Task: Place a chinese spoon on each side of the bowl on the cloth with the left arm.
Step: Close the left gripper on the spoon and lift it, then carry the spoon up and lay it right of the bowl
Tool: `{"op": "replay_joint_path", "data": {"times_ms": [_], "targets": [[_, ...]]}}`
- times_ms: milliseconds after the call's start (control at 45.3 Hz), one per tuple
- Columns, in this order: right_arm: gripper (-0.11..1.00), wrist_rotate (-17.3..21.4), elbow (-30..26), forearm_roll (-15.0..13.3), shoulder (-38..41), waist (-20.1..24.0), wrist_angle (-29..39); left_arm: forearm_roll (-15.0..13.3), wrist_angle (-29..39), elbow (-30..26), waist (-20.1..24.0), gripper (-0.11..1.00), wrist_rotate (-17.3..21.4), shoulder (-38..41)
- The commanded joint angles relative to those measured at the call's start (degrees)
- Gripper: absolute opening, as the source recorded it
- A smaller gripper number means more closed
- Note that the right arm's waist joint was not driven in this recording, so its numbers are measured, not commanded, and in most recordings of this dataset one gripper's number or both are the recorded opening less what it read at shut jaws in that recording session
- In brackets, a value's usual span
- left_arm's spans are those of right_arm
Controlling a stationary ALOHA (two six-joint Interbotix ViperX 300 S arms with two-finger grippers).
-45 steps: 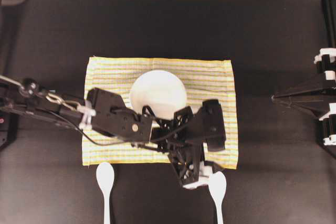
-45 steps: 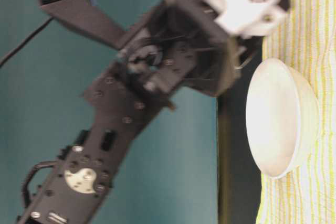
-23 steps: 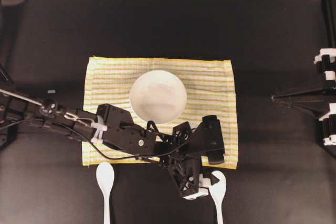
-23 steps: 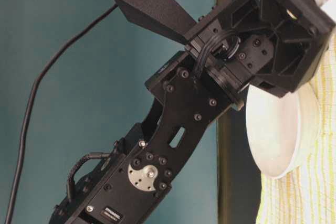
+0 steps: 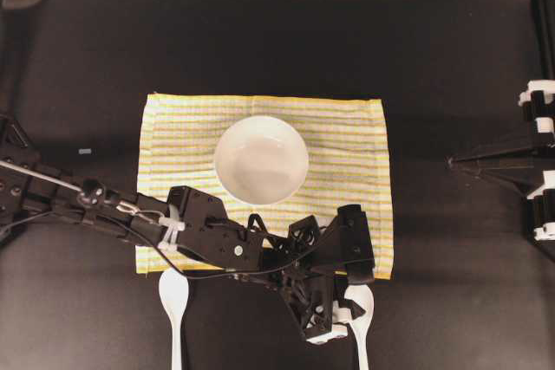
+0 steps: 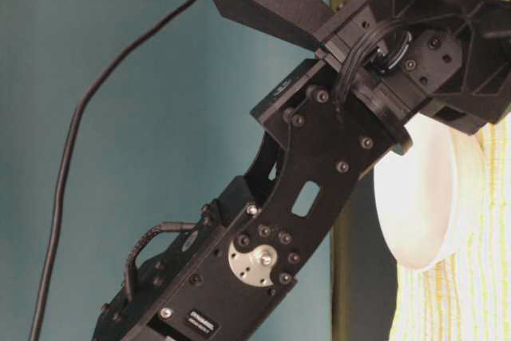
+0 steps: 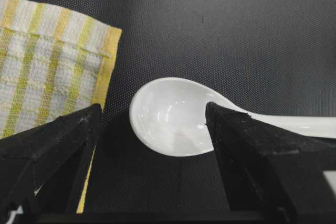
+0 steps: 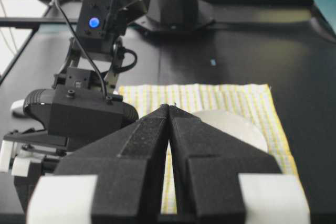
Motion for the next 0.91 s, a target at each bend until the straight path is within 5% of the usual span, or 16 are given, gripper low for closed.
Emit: {"op": "replay_joint_path", "data": {"times_ms": [0, 177, 419, 640, 883], "targets": [[0.00, -0.09, -0.44, 0.09, 0.35, 0.00, -0.26, 0.26, -0.44, -0.70, 0.00, 0.75, 0.00, -0.18], [0.00, -0.09, -0.44, 0.09, 0.26, 0.00, -0.35, 0.18, 0.09, -0.62, -0.18, 0.63, -0.26, -0.18], [0.00, -0.09, -0.44, 0.09, 0.26, 0.00, -0.26, 0.26, 1.76, -1.05, -0.35, 0.08, -0.53, -0.44], [0.00, -0.09, -0.35, 0.09, 0.26, 0.00, -0.26, 0.26, 9.58, -4.75, 0.62, 0.08, 1.58, -3.96], [0.00, -0.09, -0.26, 0.18, 0.26, 0.00, -0.26, 0.26, 24.79, -10.90, 6.42, 0.06, 10.46, -10.20]]}}
